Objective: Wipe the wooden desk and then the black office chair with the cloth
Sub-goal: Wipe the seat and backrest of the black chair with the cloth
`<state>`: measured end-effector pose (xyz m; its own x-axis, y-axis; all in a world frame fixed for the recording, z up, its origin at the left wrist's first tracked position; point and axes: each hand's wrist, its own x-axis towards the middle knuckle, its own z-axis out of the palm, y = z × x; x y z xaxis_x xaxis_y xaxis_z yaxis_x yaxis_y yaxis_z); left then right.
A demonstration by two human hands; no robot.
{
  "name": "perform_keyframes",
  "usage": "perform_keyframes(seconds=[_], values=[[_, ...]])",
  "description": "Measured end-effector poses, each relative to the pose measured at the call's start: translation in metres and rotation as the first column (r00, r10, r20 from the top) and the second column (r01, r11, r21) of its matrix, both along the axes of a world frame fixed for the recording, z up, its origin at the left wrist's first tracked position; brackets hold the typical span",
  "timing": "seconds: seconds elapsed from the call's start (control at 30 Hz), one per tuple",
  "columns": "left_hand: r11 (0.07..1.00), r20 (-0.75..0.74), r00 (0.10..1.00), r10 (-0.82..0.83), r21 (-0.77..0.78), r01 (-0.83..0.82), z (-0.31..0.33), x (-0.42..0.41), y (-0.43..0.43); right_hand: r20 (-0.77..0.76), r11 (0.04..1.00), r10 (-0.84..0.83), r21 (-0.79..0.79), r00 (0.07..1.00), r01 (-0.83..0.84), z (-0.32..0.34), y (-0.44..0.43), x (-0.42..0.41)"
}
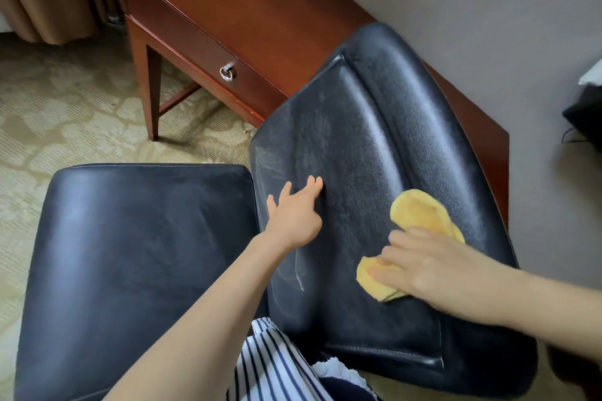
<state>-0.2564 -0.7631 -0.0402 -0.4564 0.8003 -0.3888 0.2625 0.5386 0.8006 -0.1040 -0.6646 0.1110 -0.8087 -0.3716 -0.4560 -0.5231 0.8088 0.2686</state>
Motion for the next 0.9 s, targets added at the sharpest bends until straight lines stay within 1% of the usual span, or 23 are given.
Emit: perform_keyframes(seconds=[0.07, 0.13, 0.33, 0.47, 0.6, 0.73, 0.83, 0.9], values=[[1.0, 0.003, 1.0, -0.019, 0.011, 0.019, -0.003, -0.005, -0.003, -0.124, 1.0, -0.026, 0.01, 0.992, 0.027, 0.005, 0.018, -0.027], [0.999, 0.025, 0.999, -0.036, 0.022, 0.035, -0.003, -0.008, -0.005, -0.196, 0.997, -0.069, 0.028, 0.978, 0.076, 0.007, 0.035, -0.059], [0.998, 0.005, 1.0, -0.021, 0.064, 0.021, -0.008, -0.005, -0.01, -0.172, 0.961, -0.213, 0.141, 0.962, 0.238, -0.017, 0.066, -0.164], [0.996, 0.036, 0.999, 0.017, 0.086, -0.02, -0.006, -0.001, -0.009, -0.24, 0.948, -0.243, 0.145, 0.94, 0.282, -0.043, 0.075, -0.218], [0.996, 0.041, 0.999, 0.025, 0.083, -0.028, -0.004, 0.002, -0.011, -0.279, 0.93, -0.251, 0.196, 0.927, 0.311, -0.065, 0.078, -0.258], [0.994, 0.051, 0.997, 0.056, 0.093, -0.061, -0.006, 0.003, -0.012, -0.299, 0.912, -0.27, 0.226, 0.915, 0.343, -0.087, 0.07, -0.28], [0.989, 0.075, 0.991, 0.108, 0.097, -0.115, -0.011, 0.005, -0.017, -0.26, 0.905, -0.252, 0.277, 0.932, 0.323, -0.102, 0.06, -0.28], [0.987, 0.098, 0.985, 0.141, 0.063, -0.148, -0.015, 0.007, -0.023, -0.242, 0.895, -0.226, 0.331, 0.944, 0.3, -0.106, 0.056, -0.275]])
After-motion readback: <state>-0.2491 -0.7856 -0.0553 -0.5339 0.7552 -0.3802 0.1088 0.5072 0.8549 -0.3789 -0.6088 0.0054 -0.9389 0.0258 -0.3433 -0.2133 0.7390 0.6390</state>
